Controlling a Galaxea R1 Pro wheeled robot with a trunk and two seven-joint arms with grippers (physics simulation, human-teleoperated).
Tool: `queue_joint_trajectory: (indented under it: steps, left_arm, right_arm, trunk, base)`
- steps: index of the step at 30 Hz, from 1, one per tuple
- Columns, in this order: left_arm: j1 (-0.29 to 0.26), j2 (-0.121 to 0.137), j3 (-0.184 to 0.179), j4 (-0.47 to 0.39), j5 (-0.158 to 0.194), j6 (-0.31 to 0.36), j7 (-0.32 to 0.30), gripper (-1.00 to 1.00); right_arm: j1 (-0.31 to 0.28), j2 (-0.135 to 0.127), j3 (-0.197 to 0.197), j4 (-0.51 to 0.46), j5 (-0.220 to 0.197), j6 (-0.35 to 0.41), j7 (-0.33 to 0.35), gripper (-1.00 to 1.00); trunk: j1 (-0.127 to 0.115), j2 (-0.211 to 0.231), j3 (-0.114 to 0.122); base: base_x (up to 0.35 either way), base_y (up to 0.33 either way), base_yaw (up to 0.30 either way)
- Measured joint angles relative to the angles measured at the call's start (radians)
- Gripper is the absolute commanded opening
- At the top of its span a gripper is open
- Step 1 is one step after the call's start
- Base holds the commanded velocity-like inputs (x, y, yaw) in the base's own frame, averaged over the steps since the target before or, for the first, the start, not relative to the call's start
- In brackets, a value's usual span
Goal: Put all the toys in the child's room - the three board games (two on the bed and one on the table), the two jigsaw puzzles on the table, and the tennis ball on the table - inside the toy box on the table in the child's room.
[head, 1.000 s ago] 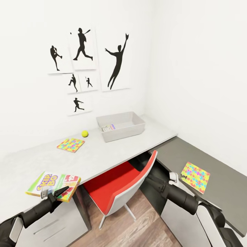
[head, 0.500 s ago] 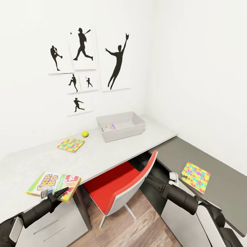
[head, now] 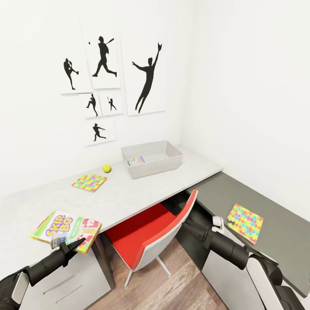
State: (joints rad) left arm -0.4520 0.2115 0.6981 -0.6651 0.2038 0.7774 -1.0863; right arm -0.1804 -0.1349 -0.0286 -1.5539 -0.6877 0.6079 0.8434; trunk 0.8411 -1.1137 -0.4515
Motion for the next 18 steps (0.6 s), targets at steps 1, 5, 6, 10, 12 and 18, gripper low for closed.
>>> queue_joint_trajectory:
  steps: [1,5,6,10,12,18]
  left_arm:
    - [0.000,0.000,0.000,0.000,0.001,0.001,0.000,-1.00]
    - [0.000,0.000,-0.001,0.000,-0.004,-0.004,0.000,-1.00]
    - [0.000,0.000,-0.002,0.000,-0.009,-0.006,0.001,-1.00]
    - [0.000,0.000,-0.002,0.001,-0.014,-0.008,0.001,-1.00]
    - [0.000,0.001,-0.002,0.000,-0.013,-0.004,0.001,-1.00]
    - [-0.001,0.005,-0.003,-0.014,-0.015,0.045,0.000,-1.00]
  right_arm:
    - [0.000,0.000,0.000,0.000,0.000,0.000,0.000,1.00]
    - [0.000,-0.001,0.000,0.000,0.000,0.000,0.000,1.00]
    - [0.000,-0.001,0.000,0.000,0.000,0.000,0.000,1.00]
    - [0.000,0.000,0.000,0.000,0.000,0.000,0.000,1.00]
    - [0.000,0.000,0.000,0.000,0.000,-0.001,0.000,1.00]
    - [0.000,-0.001,0.000,0.001,0.000,-0.001,0.000,1.00]
  trunk:
    - [-0.004,0.007,0.003]
    - [-0.019,0.035,0.016]
    - [-0.023,0.042,0.019]
    - [-0.038,0.070,0.031]
    - [-0.046,0.084,0.038]
    - [-0.058,0.105,0.047]
  base:
    - [0.000,0.000,0.000]
    - [0.000,0.000,0.000]
    - [0.000,0.000,0.000]
    - [0.000,0.000,0.000]
    - [0.000,0.000,0.000]
    - [0.000,0.000,0.000]
